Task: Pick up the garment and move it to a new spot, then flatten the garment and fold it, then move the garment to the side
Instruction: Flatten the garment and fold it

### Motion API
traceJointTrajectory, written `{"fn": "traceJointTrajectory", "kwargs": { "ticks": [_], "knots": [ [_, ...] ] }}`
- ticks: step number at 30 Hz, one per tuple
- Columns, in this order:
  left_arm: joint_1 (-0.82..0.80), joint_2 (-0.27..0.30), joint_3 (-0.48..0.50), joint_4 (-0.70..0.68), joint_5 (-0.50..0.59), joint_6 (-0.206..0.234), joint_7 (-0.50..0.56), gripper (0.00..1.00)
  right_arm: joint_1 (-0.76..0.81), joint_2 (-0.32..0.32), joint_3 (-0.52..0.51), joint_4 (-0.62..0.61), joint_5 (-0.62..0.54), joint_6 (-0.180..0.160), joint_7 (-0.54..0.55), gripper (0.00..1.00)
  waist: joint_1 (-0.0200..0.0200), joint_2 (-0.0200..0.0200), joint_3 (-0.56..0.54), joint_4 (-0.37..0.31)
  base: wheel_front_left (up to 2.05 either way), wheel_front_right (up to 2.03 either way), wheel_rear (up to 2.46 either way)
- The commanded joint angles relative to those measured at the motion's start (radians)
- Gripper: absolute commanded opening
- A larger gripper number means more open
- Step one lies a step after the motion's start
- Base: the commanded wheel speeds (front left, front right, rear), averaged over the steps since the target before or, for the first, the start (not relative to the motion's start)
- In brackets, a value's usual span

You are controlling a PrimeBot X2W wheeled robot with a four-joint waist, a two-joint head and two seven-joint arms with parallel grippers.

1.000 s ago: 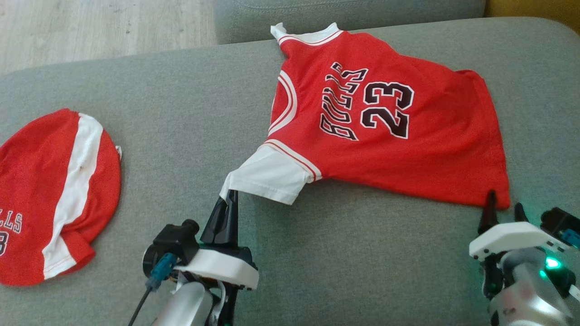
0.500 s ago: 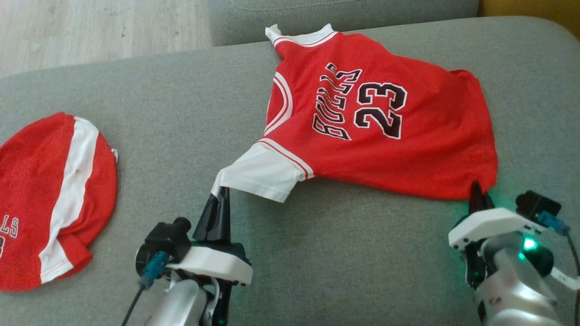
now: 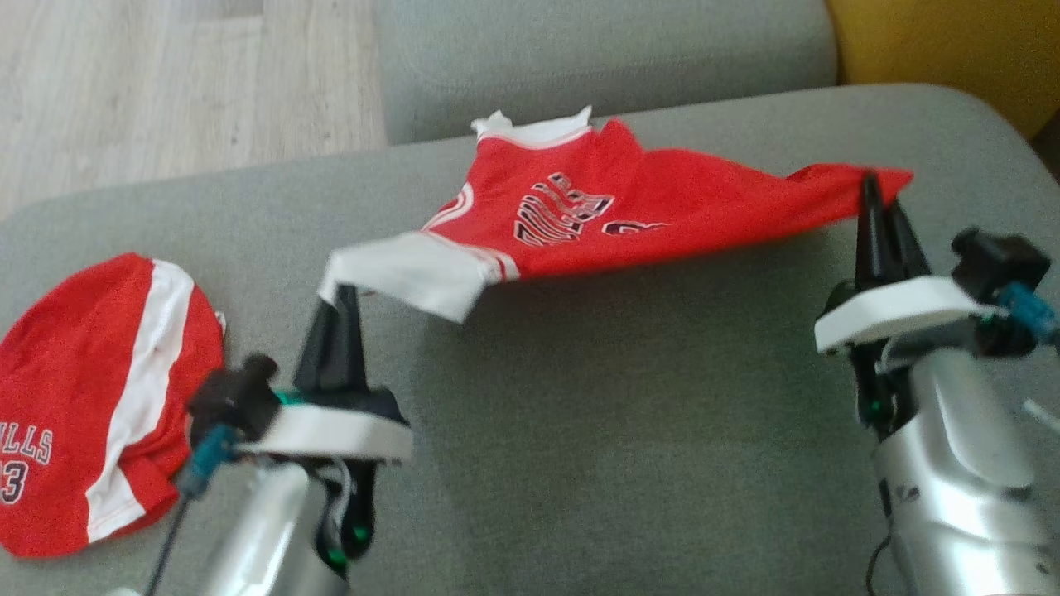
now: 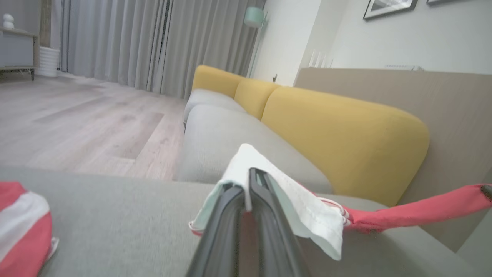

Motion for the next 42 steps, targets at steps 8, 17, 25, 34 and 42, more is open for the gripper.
{"fn": "traceJointTrajectory", "kwargs": {
  "ticks": [8, 17, 25, 34, 42],
  "knots": [
    [-0.199, 0.085, 0.108, -0.245, -0.023, 0.003, 0.049, 0.00, -0.099, -0.110, 0.126, -0.330, 0.054, 0.007, 0.135, 0.00, 0.0000, 0.0000, -0.079, -0.025, 0.00, 0.00, 0.00],
    [-0.255, 0.152, 0.197, -0.611, -0.094, 0.068, 0.228, 0.00, -0.110, -0.234, 0.145, -0.663, 0.102, 0.007, 0.350, 0.00, 0.0000, 0.0000, -0.118, -0.056, 0.00, 0.00, 0.00],
    [-0.301, 0.186, 0.239, -0.752, -0.187, 0.120, 0.403, 0.00, -0.075, -0.231, 0.065, -0.846, 0.105, 0.007, 0.611, 0.00, 0.0000, 0.0000, -0.106, -0.055, 0.00, 0.00, 0.00],
    [-0.584, 0.247, 0.181, -0.425, -0.150, 0.044, 0.464, 0.00, -0.266, -0.141, 0.084, -0.676, 0.134, 0.007, 0.720, 0.00, 0.0000, 0.0000, 0.082, -0.074, 0.00, 0.00, 0.00],
    [-1.113, 0.228, 0.109, 0.131, -0.032, -0.066, 0.318, 0.00, -0.737, -0.186, 0.189, -0.226, 0.032, 0.007, 0.479, 0.00, 0.0000, 0.0000, 0.285, -0.025, 0.00, 0.00, 0.00]
  ]
}}
